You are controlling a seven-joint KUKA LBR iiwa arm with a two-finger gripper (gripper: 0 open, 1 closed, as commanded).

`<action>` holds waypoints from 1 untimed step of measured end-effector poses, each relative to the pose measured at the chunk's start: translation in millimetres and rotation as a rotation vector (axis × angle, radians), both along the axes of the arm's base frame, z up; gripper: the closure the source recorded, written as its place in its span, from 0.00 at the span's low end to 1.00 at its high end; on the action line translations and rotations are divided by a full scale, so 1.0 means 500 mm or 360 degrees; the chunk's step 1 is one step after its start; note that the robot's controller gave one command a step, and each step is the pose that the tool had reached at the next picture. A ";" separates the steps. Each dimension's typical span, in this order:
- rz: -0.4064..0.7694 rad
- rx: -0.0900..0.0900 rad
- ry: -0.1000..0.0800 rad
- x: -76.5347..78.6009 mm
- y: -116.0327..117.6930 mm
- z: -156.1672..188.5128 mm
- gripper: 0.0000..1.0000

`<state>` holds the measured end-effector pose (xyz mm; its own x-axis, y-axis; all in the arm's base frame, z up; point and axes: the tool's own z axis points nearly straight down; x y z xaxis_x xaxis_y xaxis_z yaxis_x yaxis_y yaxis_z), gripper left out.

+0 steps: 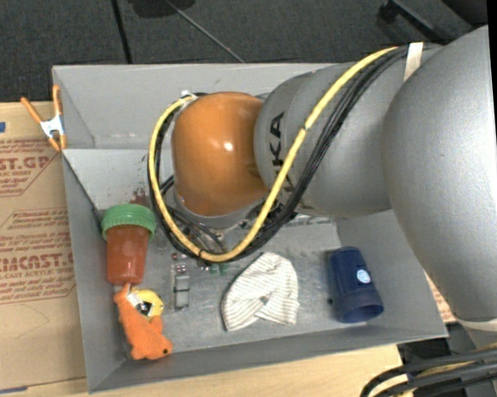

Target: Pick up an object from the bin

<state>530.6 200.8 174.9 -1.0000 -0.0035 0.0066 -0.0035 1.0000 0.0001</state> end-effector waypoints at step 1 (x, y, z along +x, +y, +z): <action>-0.0003 0.0003 -0.0011 0.004 -0.002 0.009 0.00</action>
Offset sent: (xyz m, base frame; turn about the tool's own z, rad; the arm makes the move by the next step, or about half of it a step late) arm -0.0423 -0.0354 -0.1049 -0.2695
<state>532.4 200.0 179.5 -1.0000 -0.0017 -0.0005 -0.0017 1.0000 0.0017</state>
